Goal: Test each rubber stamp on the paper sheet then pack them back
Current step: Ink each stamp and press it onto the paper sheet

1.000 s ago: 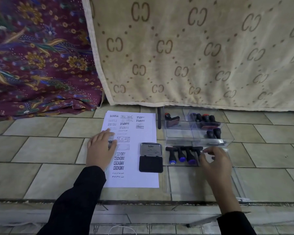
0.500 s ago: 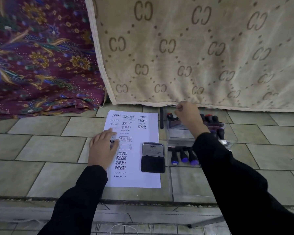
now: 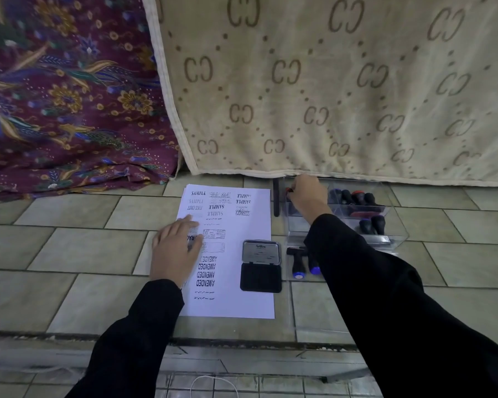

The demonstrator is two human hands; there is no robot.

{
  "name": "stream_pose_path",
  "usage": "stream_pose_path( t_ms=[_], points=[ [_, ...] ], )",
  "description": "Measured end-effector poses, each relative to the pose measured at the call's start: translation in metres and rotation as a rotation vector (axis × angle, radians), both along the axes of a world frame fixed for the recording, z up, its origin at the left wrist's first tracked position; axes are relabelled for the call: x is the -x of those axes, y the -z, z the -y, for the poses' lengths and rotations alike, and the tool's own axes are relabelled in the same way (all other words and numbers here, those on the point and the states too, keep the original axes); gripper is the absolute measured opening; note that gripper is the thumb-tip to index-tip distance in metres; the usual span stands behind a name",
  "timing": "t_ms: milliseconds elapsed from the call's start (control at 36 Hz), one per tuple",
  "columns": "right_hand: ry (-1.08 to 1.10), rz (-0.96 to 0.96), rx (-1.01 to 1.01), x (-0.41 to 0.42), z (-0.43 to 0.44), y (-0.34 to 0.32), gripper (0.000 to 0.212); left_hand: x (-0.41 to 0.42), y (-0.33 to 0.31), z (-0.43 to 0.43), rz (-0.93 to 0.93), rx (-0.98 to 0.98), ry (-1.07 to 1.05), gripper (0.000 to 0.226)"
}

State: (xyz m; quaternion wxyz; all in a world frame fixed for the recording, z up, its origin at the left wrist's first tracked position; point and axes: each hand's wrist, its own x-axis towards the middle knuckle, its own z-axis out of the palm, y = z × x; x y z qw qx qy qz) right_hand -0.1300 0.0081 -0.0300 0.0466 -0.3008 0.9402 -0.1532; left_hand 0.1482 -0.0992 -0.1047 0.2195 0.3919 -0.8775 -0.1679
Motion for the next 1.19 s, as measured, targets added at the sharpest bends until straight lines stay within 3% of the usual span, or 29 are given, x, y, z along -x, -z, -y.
stream_pose_path(
  t_ms=[167,278,361,528,722,861,1194],
  points=[
    [-0.004,-0.035,0.077,0.001,-0.006,-0.001,0.017,0.000,-0.002,-0.001,0.005,-0.008,0.000,0.027],
    [-0.010,-0.037,0.229,0.003,-0.014,-0.009,0.032,0.000,-0.003,-0.002,0.000,-0.010,0.000,0.027],
    [-0.025,-0.004,0.434,-0.005,-0.025,-0.021,0.042,0.001,-0.004,-0.002,-0.003,-0.005,-0.004,0.026],
    [-0.115,0.022,0.801,-0.054,-0.055,-0.038,0.025,0.001,-0.004,-0.003,0.001,-0.001,-0.011,0.026],
    [-0.331,0.132,0.724,-0.126,-0.082,-0.009,0.027,0.001,-0.004,-0.002,0.010,-0.015,-0.007,0.028],
    [-0.422,0.107,0.649,-0.149,-0.096,0.011,0.031,0.000,-0.006,-0.003,0.010,-0.031,-0.008,0.029],
    [-0.429,0.068,0.554,-0.157,-0.108,0.024,0.023,0.000,-0.007,-0.004,0.003,-0.029,-0.006,0.029]
  ],
)
